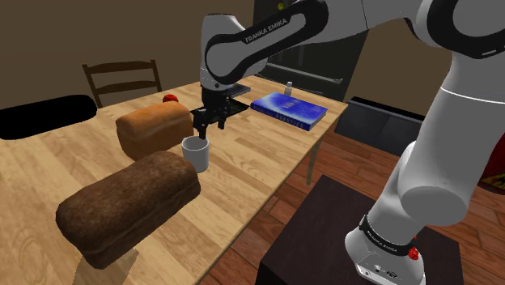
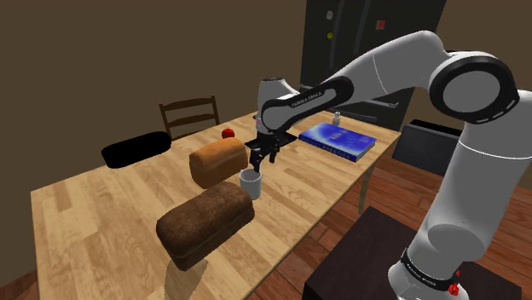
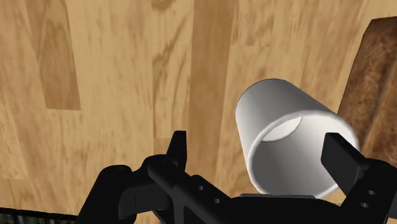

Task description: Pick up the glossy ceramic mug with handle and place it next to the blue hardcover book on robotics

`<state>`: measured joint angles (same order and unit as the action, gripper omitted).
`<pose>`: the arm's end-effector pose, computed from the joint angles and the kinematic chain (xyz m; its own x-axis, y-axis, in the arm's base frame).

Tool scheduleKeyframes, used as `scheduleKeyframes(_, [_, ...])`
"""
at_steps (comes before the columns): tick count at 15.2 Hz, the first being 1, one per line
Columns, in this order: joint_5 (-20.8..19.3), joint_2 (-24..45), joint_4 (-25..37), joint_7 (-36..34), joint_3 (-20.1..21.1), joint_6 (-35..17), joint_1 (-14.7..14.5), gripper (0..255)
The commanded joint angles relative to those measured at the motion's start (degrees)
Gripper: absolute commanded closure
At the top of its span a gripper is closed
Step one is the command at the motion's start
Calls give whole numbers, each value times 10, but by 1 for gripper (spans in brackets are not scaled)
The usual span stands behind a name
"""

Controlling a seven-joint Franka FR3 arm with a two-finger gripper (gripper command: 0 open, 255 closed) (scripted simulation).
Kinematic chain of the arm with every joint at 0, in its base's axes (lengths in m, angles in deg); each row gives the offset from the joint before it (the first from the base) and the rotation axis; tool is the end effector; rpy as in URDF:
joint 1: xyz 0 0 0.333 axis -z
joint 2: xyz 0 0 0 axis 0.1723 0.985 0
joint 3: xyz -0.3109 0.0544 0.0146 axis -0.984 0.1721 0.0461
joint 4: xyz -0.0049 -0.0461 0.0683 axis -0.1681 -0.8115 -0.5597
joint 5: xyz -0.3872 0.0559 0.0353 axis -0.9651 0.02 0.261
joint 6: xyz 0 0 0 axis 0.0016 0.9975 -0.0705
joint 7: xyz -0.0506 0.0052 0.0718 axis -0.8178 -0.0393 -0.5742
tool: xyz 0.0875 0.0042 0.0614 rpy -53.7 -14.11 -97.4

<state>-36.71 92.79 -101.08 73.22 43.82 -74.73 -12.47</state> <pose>0.5630 0.1230 0.4075 0.9928 0.1066 0.0541 0.1099 -0.9919 -0.0637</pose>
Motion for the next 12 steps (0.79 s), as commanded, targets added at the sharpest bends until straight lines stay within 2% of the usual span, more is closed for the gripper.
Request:
scheduleKeyframes(1, [-10, 48, 38, -4, 1, -11, -4, 0])
scheduleKeyframes(9, [-18, 89, 30, -8, 1, -60, -9, 0])
scheduleKeyframes(12, [-19, 92, 29, -8, 1, -64, -9, 0])
